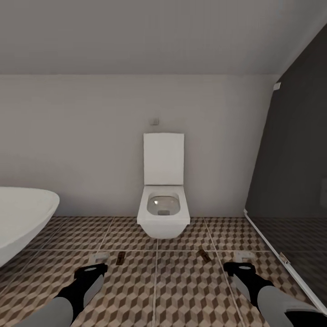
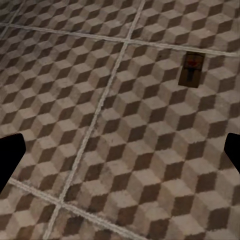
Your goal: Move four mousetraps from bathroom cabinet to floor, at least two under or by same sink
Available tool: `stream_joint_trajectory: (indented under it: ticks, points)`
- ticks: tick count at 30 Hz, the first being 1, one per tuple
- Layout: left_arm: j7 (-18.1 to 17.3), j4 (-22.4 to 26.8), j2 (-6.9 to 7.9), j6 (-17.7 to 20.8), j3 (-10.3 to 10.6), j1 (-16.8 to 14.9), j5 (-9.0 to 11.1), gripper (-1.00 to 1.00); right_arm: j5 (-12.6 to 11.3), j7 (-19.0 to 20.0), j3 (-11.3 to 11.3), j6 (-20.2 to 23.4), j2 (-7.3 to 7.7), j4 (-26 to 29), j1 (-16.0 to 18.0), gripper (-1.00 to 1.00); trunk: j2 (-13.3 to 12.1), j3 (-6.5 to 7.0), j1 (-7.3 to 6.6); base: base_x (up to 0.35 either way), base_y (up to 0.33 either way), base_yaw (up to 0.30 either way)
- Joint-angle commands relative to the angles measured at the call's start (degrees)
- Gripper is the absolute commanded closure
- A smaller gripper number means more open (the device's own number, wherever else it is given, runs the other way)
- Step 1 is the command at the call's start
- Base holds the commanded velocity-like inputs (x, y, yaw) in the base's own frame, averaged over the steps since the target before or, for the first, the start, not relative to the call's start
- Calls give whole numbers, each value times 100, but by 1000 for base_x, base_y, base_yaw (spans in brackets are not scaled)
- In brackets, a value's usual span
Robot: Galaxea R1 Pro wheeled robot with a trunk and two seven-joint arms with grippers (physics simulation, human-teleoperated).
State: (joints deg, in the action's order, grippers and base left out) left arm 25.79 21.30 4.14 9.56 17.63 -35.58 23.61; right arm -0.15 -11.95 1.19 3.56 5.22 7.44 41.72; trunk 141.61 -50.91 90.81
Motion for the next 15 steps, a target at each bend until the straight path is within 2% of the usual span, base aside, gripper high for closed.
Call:
stream_joint_trajectory:
  ticks: [1,15]
  points:
    - [41,15,8,38,48,-1,33,-100,-2,-18,13,19,-15,12,-2,-100,-39,12,-24,0,0,0]
    - [41,9,5,46,39,-1,38,-100,-10,-18,13,-27,-9,12,-5,-100,-601,264,-331,0,0,0]
